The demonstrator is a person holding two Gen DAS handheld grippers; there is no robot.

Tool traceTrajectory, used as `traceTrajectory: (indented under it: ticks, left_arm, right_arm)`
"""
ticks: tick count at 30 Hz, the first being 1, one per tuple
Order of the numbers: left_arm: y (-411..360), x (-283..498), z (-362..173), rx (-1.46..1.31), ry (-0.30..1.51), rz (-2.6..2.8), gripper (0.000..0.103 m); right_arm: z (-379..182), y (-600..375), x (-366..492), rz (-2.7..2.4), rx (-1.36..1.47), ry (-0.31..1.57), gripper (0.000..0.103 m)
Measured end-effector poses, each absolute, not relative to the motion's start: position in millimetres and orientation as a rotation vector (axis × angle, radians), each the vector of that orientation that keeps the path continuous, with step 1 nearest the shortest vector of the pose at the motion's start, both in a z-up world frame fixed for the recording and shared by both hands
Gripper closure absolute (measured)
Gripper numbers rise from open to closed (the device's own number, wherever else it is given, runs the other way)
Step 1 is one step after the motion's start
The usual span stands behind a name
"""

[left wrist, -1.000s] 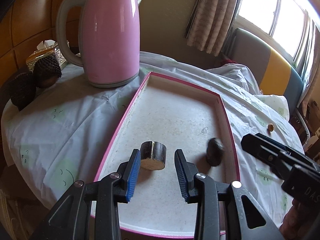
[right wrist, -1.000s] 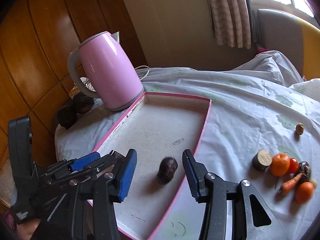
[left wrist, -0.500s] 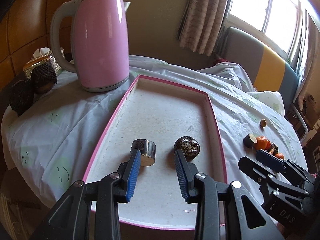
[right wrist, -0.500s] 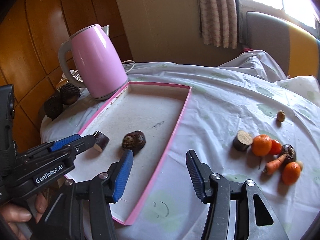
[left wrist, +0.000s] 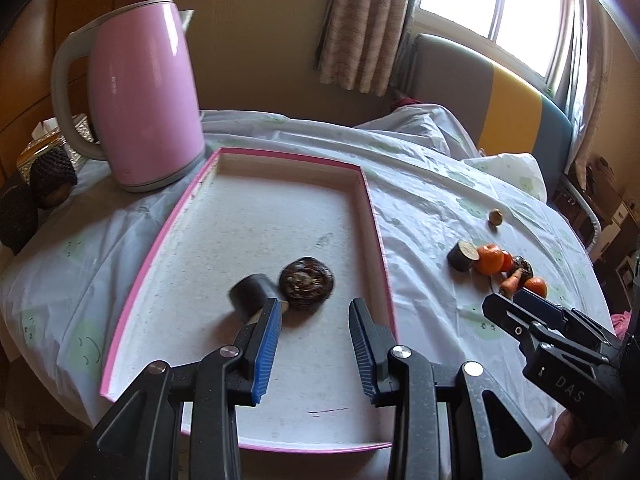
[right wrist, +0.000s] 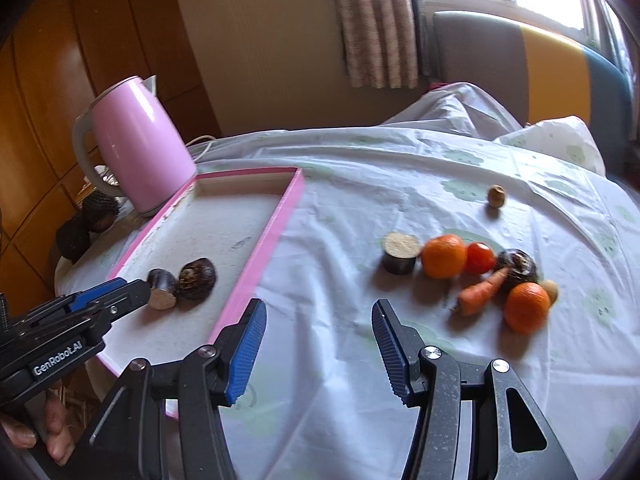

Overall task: Organize fruits
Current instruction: 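Reach left tool to the beige-faced root slice while right grasps the small brown fruit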

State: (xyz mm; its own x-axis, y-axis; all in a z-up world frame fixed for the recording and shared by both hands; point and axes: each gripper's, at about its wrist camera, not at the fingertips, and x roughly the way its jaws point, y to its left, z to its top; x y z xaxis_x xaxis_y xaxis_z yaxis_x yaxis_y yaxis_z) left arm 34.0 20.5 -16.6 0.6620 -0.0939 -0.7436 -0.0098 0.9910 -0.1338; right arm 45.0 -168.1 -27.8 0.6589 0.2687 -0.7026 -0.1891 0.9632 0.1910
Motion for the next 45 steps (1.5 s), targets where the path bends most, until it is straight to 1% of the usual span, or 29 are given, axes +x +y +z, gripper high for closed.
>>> traceTrajectory:
  ticks: [16,24,28,31,36,41,45]
  left_arm:
    - [-44,53,-21,-0.065,0.876,-0.195,0.068]
    - [-77,74,-25,-0.034,0.898,-0.293,0.068]
    - [-92,86,-29,-0.018,0.9,-0.325,0.068]
    - [-101,96,-34,-0.023,0.911,-0.338,0.067]
    - [-111,113,-46,-0.021,0.941,-0.336,0.066]
    - [-120,123,-56,-0.018,0.948,-0.341,0.063]
    - [-127,132,-64,-0.015,0.964,-0.337,0.062]
  right_arm:
    - [-34,-251,53,0.059,0.17,0.807,0.047]
    - [-31,-261,71,0.041,0.144,0.799,0.048]
    - [-31,-262,84,0.043,0.138,0.798,0.05]
    - [-32,-263,95,0.049,0.133,0.802,0.054]
    - [-36,-266,111,0.054,0.132,0.813,0.055]
    - [-41,-273,128,0.055,0.144,0.826,0.055]
    - [-43,-280,141,0.059,0.157,0.834,0.055]
